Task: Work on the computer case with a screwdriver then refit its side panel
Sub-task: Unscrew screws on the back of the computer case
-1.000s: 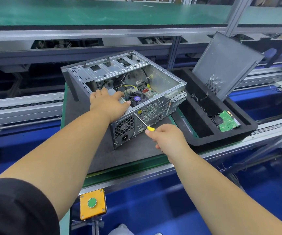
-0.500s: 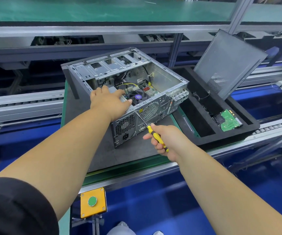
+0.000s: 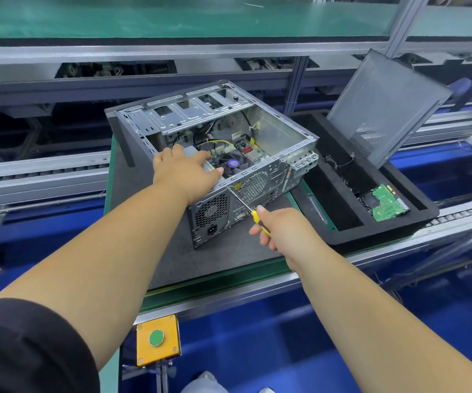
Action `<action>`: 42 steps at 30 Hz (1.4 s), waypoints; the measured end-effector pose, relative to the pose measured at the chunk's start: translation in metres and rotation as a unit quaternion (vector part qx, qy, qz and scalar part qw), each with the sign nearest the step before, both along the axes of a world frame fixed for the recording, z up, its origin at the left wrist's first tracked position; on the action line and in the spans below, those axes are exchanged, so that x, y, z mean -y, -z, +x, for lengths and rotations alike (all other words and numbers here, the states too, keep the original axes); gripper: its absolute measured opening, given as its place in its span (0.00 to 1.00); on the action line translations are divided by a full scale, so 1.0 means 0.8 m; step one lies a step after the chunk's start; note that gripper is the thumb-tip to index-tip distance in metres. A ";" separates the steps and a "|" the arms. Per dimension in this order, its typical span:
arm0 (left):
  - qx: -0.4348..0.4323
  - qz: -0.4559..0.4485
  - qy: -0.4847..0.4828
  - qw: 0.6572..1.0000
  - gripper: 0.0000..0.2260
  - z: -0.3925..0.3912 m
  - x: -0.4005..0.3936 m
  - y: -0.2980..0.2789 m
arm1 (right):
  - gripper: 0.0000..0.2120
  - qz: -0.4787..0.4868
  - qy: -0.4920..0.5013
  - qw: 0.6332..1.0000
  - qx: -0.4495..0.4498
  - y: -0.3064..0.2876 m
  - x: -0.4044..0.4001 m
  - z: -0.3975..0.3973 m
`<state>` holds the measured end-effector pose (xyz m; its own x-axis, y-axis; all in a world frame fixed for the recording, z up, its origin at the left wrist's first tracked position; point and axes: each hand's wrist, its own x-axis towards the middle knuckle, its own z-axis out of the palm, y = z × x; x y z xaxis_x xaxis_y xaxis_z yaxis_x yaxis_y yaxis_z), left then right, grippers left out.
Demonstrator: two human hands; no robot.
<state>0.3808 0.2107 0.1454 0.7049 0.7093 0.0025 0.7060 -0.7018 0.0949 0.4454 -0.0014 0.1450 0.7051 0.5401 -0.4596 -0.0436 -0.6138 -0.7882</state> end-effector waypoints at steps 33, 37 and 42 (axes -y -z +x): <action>0.010 0.002 -0.005 1.000 0.27 -0.001 0.002 -0.002 | 0.18 0.057 0.050 0.996 -0.040 0.003 0.003 -0.006; 0.012 -0.002 -0.004 1.000 0.26 -0.001 0.003 -0.002 | 0.20 0.054 0.041 0.996 -0.063 0.000 0.002 -0.009; 0.011 -0.001 -0.005 1.000 0.27 -0.001 0.002 -0.001 | 0.21 0.044 0.034 0.994 -0.090 -0.012 0.003 -0.011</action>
